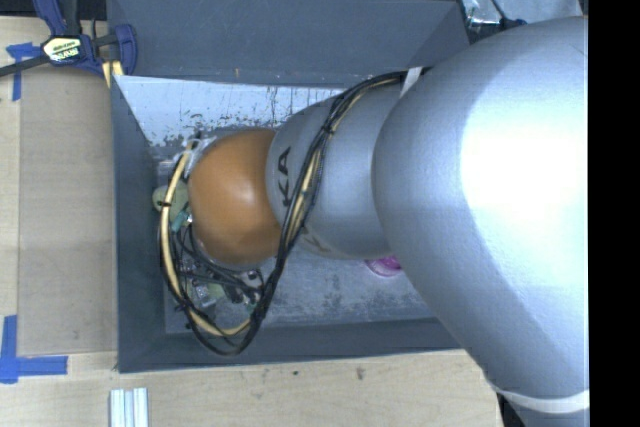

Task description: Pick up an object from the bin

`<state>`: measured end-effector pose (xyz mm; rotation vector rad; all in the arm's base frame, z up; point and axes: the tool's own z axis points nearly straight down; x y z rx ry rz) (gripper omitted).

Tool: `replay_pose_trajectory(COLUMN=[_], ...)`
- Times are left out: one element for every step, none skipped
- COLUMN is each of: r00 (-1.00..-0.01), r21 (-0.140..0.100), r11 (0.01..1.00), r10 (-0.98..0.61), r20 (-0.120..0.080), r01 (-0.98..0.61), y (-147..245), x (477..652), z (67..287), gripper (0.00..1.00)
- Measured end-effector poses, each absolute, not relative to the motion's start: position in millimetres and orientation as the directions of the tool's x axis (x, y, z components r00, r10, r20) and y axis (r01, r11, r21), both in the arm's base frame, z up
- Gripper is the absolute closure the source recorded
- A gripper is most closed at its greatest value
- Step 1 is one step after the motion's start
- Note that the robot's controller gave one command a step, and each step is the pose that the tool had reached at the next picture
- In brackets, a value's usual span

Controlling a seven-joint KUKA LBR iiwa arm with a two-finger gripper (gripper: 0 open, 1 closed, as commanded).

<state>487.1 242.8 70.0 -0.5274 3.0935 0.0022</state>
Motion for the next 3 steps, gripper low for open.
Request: replay_pose_trajectory(r00=[-0.944,-0.944,-0.944], r21=[0.0,-0.001,0.0], r11=[0.944,0.944,0.944], r10=[-0.331,-0.331,-0.33], r20=[0.002,0.008,-0.004], r01=[-0.331,-0.331,-0.33], y=[242.1,241.3,242.5], x=[485.9,484.2,487.0], z=[73.4,94.5,112.1], gripper=[1.0,1.0,1.0])
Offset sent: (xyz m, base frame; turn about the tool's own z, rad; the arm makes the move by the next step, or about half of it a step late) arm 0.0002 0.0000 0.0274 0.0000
